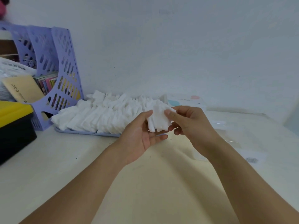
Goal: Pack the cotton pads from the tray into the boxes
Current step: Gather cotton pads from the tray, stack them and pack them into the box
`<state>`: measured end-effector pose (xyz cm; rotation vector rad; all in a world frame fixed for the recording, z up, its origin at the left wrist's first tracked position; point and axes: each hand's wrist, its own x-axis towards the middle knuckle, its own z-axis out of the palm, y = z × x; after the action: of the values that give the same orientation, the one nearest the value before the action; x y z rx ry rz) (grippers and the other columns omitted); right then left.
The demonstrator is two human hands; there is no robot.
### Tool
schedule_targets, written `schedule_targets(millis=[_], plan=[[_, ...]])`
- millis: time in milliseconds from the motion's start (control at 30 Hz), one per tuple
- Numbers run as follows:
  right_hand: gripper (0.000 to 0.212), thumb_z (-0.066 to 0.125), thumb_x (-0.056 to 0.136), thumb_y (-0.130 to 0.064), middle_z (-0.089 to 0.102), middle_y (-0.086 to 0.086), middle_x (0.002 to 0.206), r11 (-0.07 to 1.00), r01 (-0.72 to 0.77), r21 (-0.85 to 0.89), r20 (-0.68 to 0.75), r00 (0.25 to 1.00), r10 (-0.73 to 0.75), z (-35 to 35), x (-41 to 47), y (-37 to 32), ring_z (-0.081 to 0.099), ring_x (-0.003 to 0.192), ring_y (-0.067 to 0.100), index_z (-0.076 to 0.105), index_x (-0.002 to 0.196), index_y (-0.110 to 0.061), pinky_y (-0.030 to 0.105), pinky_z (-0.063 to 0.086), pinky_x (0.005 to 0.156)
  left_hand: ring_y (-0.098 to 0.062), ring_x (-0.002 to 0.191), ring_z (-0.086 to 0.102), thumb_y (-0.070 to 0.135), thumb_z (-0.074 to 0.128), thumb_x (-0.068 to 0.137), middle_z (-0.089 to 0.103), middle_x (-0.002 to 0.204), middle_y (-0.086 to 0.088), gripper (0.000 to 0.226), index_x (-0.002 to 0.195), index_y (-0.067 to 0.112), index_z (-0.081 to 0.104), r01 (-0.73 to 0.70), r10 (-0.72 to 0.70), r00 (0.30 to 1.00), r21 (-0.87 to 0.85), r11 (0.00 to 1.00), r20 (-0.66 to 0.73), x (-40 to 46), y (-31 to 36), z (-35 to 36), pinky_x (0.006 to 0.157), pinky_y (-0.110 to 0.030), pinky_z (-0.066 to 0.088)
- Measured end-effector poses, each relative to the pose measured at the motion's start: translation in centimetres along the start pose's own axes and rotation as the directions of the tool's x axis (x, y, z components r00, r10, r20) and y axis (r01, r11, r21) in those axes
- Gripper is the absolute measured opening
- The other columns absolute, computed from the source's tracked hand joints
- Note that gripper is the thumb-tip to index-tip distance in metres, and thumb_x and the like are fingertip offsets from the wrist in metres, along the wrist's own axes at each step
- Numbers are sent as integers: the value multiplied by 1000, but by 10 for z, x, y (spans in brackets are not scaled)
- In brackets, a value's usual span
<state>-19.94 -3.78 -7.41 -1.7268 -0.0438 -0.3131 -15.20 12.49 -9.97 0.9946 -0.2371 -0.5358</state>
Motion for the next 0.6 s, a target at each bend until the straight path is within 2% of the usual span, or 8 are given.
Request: schedule_targets(millis=[100, 167, 233, 333, 400, 500, 600], plan=[[17, 67, 96, -17, 70, 3, 73, 1000, 19, -1, -76, 997, -19, -1, 1, 1, 62, 60, 14, 76, 91, -4, 30, 45, 58, -39, 120, 63, 33, 47, 99, 65, 130, -25, 48, 137, 4, 53, 38, -38, 999, -82, 996, 6, 2, -1, -1, 106, -50, 48], [13, 69, 94, -16, 69, 0, 67, 986, 116, -121, -166, 977, -136, 0, 1, 1, 60, 54, 11, 75, 85, -8, 25, 45, 55, -37, 113, 66, 34, 42, 103, 65, 129, -24, 47, 138, 5, 53, 49, -49, 999, -115, 992, 9, 3, -1, -1, 101, -47, 53], [12, 72, 91, -16, 69, 0, 66, 933, 240, -267, -189, 936, -295, 5, -2, 1, 59, 54, 13, 73, 81, -11, 20, 46, 54, -36, 111, 66, 39, 38, 106, 65, 131, -23, 50, 139, 4, 53, 60, -59, 998, -136, 989, 9, 3, -1, -1, 99, -46, 53], [13, 76, 85, -13, 65, -5, 62, 850, 316, -422, -191, 885, -425, 17, -7, 4, 59, 56, 8, 70, 74, -13, 15, 46, 54, -30, 130, 58, 55, 34, 104, 61, 138, -17, 64, 141, 6, 54, 93, -87, 995, -132, 987, 50, 4, -2, -2, 100, -42, 53], [15, 75, 83, -12, 63, -5, 58, 841, 302, -448, -245, 864, -441, 22, -9, 5, 59, 56, 10, 67, 70, -12, 16, 46, 52, -27, 130, 58, 55, 36, 104, 60, 140, -17, 63, 141, 7, 54, 76, -73, 997, -107, 991, 33, 5, -5, 0, 96, -39, 56], [16, 75, 79, -14, 63, -4, 55, 839, 250, -483, -325, 839, -437, 19, -8, 1, 60, 53, 11, 66, 66, -13, 20, 47, 50, -25, 98, 72, 41, 42, 106, 63, 135, -20, 50, 138, 5, 55, 8, -15, 997, -98, 995, -78, 9, -11, 2, 86, -39, 61], [17, 77, 78, -17, 64, -1, 52, 871, 174, -460, -280, 902, -329, 16, -7, -2, 63, 47, 11, 66, 64, -14, 33, 56, 51, -26, 110, 69, 41, 42, 105, 64, 134, -18, 51, 139, 5, 54, -5, 2, 998, -52, 999, -67, 7, -14, 4, 95, -39, 55]])
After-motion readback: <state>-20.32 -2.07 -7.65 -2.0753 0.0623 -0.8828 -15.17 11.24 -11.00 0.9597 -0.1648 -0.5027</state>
